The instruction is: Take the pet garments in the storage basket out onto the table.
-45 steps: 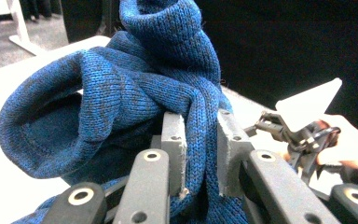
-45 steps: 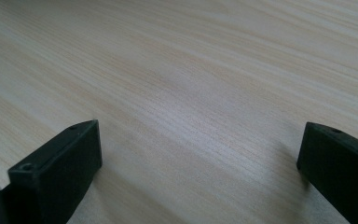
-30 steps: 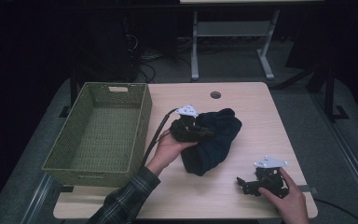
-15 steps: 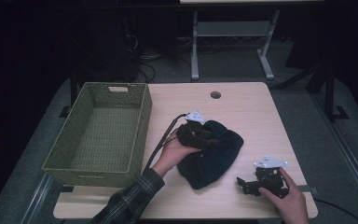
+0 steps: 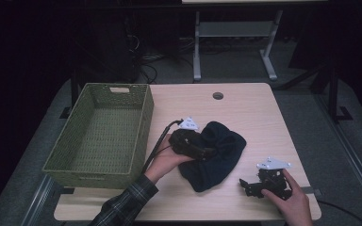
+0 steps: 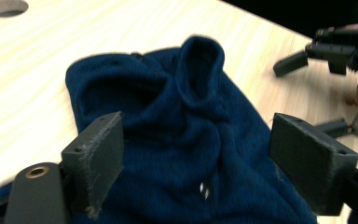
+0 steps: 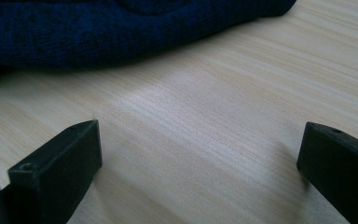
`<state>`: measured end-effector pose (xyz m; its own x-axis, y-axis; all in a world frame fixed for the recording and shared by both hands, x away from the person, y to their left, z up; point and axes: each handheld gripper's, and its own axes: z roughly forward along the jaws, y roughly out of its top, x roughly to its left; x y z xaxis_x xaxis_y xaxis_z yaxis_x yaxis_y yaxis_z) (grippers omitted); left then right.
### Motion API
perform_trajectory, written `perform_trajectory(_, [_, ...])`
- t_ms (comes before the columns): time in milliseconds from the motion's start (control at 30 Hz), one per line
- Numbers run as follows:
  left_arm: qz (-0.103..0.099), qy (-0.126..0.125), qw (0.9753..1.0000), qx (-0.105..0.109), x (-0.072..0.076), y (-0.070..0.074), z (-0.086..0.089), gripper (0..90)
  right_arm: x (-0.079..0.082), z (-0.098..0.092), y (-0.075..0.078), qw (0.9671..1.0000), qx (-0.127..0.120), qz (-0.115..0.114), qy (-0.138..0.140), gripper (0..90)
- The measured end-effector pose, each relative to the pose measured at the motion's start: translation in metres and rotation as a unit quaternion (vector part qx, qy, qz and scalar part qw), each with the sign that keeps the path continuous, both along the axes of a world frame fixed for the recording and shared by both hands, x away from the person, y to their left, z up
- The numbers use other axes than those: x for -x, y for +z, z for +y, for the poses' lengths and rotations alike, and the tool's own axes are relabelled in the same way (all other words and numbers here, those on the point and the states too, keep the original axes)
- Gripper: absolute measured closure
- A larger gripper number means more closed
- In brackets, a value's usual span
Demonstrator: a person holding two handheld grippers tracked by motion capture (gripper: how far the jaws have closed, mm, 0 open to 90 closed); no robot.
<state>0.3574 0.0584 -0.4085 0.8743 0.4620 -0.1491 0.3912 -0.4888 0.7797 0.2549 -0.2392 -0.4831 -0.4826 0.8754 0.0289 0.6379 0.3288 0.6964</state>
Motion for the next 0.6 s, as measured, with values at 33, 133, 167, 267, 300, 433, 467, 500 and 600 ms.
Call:
perform_trajectory(33, [-0.004, 0.000, 1.0000, -0.002, 0.004, -0.001, 0.002, 17.0, 0.000, 0.000, 0.000, 1.0000, 0.000, 0.000, 0.000, 0.0])
perform_trajectory(133, [-0.009, 0.005, 0.9999, -0.012, 0.013, -0.003, 0.007, 15.2, 0.000, 0.000, 0.000, 1.0000, 0.000, 0.000, 0.000, 0.0])
perform_trajectory(167, [-0.009, 0.006, 0.9998, -0.014, 0.016, -0.004, 0.009, 14.7, 0.000, 0.000, 0.000, 1.0000, 0.000, 0.000, 0.000, 0.0])
perform_trajectory(267, [-0.010, 0.006, 0.9997, -0.020, 0.024, -0.007, 0.015, 13.8, 0.000, 0.000, 0.000, 1.0000, 0.000, 0.000, 0.000, 0.0])
perform_trajectory(300, [-0.008, 0.008, 0.9997, -0.020, 0.027, -0.008, 0.017, 13.5, 0.000, 0.000, 0.000, 1.0000, 0.000, 0.000, 0.000, 0.0])
perform_trajectory(433, [-0.006, 0.009, 0.9993, -0.037, 0.040, -0.017, 0.025, 12.9, 0.000, 0.000, 0.000, 1.0000, 0.000, 0.000, 0.000, 0.0])
perform_trajectory(467, [-0.008, 0.012, 0.9992, -0.038, 0.043, -0.019, 0.026, 13.0, 0.000, 0.000, 0.000, 1.0000, 0.000, 0.000, 0.000, 0.0])
perform_trajectory(500, [-0.009, 0.012, 0.9990, -0.043, 0.045, -0.021, 0.029, 13.0, 0.000, 0.000, 0.000, 1.0000, 0.000, 0.000, 0.000, 0.0])
perform_trajectory(600, [-0.010, 0.017, 0.9985, -0.051, 0.053, -0.025, 0.035, 12.9, 0.000, 0.000, 0.000, 1.0000, 0.000, 0.000, 0.000, 0.0])
